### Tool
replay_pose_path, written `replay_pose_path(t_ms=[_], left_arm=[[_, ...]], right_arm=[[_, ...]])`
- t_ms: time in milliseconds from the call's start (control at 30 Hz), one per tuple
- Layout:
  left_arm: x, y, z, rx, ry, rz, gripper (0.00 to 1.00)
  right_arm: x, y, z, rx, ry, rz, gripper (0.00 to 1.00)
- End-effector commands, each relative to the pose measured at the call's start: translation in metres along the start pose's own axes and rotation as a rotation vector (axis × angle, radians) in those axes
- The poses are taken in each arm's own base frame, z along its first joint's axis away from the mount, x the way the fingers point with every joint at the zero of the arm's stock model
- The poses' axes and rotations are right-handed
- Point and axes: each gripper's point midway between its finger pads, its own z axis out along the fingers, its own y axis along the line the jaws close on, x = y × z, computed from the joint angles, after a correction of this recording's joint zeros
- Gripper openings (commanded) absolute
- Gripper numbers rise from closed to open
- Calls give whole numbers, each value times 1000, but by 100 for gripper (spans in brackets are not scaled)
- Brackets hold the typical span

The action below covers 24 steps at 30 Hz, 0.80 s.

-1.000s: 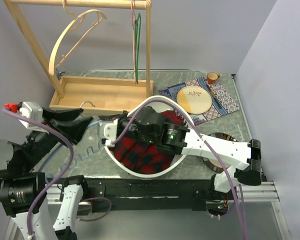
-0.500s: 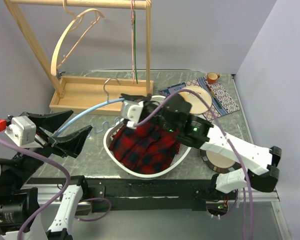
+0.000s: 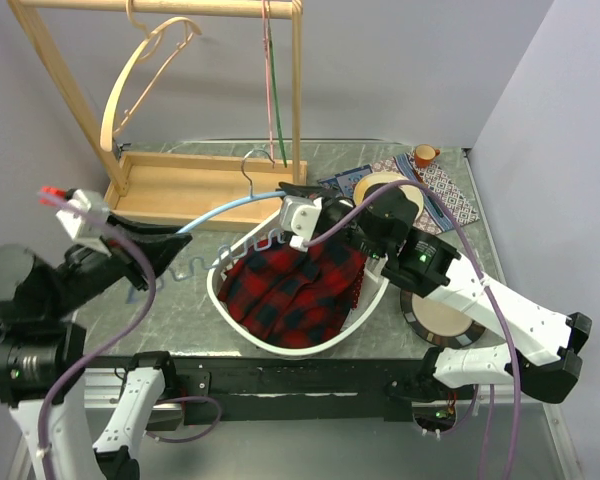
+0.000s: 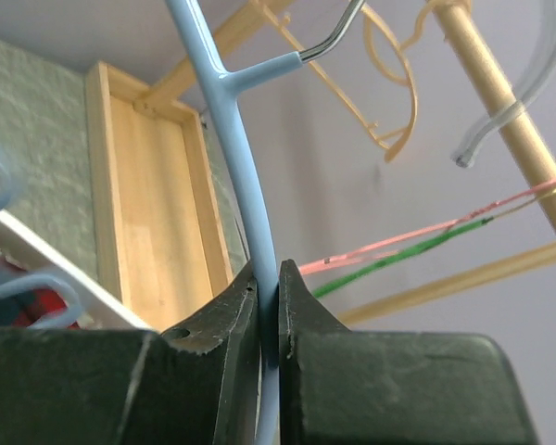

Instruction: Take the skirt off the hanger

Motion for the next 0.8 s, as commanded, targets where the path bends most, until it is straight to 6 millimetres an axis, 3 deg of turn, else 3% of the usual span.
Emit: replay_pose_path(t_ms=[0,300,400,433,600,633,767], left_arm=[[23,0,10,93,80,-100,3],[19,7,6,13,56,-74,1],[11,15,-1,-77,34,-25,1],[6,19,-6,-136,20,-2,1],[-3,46,-27,-356,5,106,1],[-9,46,-33,-389,-7,124,1],[-19,53,-47,-483,-29,169,1]], right_arm=[[-54,-36,-15,75,-202,25,0],[-67,-39,-15,84,-270,84,0],[-71,-41,-22,98,-286,115,23],[-72,-39,-24,91,-297,125,38],[-80,-42,-51,120,-337,200,72],[-77,-40,-53,120,-328,207,85],[-72,-62,-75,236,-288,222,100]])
